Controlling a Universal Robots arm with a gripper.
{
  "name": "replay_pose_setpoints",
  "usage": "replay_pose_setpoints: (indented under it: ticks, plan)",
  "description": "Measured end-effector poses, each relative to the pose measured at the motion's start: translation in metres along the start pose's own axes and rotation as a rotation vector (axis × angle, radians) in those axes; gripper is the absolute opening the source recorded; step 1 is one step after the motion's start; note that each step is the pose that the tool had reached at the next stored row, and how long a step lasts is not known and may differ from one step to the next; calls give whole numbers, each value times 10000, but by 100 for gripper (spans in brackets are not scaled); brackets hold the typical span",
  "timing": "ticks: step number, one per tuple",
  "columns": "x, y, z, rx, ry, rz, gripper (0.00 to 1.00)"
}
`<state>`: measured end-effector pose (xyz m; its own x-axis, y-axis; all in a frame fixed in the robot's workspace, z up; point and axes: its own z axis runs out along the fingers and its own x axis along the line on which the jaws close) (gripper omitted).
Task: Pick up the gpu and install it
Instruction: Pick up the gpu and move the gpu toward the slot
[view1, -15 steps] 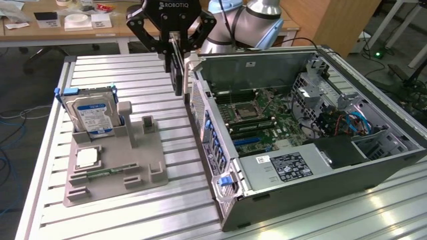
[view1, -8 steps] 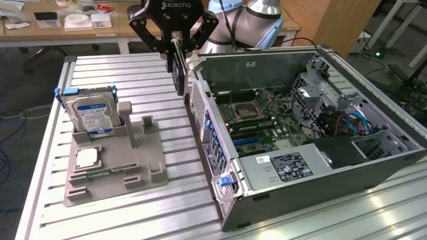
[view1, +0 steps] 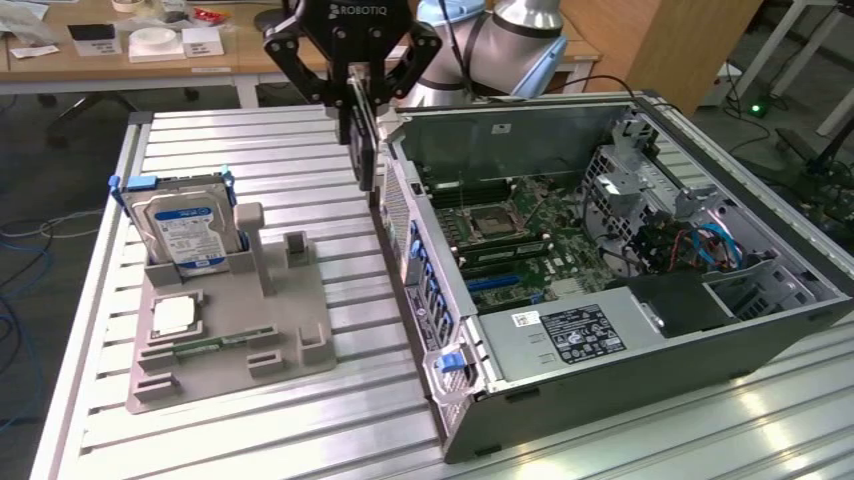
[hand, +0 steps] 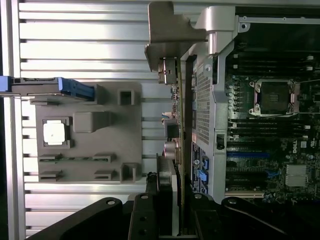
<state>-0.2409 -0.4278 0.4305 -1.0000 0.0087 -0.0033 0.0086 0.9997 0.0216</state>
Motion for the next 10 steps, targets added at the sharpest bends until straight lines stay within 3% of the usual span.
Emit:
replay_pose_setpoints:
  ticks: [10]
  plan:
    - [-66,0,0,0,0,0,28]
